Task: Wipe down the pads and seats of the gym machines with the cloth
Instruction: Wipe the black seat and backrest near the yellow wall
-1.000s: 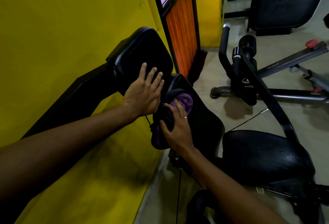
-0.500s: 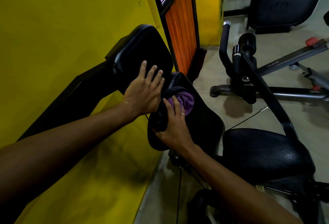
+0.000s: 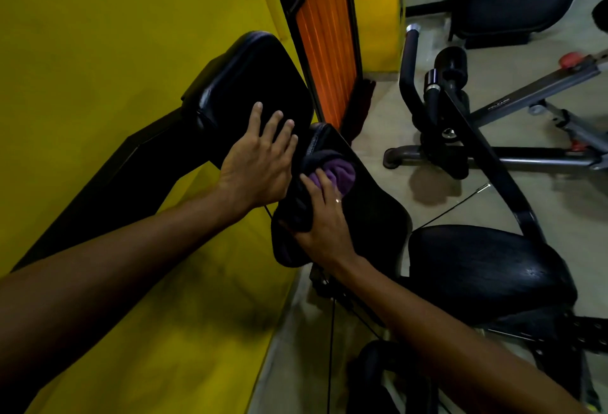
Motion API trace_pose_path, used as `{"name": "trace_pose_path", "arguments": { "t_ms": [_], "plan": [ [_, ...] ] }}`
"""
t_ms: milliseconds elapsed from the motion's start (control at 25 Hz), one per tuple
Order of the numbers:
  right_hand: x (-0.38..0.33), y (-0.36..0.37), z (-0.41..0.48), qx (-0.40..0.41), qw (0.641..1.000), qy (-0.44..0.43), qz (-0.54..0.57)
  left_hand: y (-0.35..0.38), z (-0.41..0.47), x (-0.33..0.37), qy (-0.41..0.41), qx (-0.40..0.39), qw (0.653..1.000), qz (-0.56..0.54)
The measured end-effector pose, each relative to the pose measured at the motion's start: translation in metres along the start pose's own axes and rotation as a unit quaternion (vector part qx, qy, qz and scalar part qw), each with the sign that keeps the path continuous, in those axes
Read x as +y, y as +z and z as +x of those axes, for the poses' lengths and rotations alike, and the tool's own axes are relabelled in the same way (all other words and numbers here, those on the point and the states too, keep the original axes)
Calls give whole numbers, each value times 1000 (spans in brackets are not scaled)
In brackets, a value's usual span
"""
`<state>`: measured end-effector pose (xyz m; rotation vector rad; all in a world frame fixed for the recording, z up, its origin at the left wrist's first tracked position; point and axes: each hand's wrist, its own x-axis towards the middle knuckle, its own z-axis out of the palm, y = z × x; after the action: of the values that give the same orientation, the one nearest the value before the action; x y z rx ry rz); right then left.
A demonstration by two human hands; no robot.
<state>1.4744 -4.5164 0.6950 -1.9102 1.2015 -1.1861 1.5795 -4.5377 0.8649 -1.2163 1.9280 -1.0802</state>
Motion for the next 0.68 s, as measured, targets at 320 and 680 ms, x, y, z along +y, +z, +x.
{"name": "trace_pose_path", "arguments": {
  "t_ms": [320, 680],
  "plan": [
    [28, 1, -6, 75, 993, 24, 87, -7, 4, 14, -21, -35, 997, -73],
    [88, -11, 53, 24, 947, 278, 159, 4, 53, 81, -33, -90, 968, -233]
  ]
}}
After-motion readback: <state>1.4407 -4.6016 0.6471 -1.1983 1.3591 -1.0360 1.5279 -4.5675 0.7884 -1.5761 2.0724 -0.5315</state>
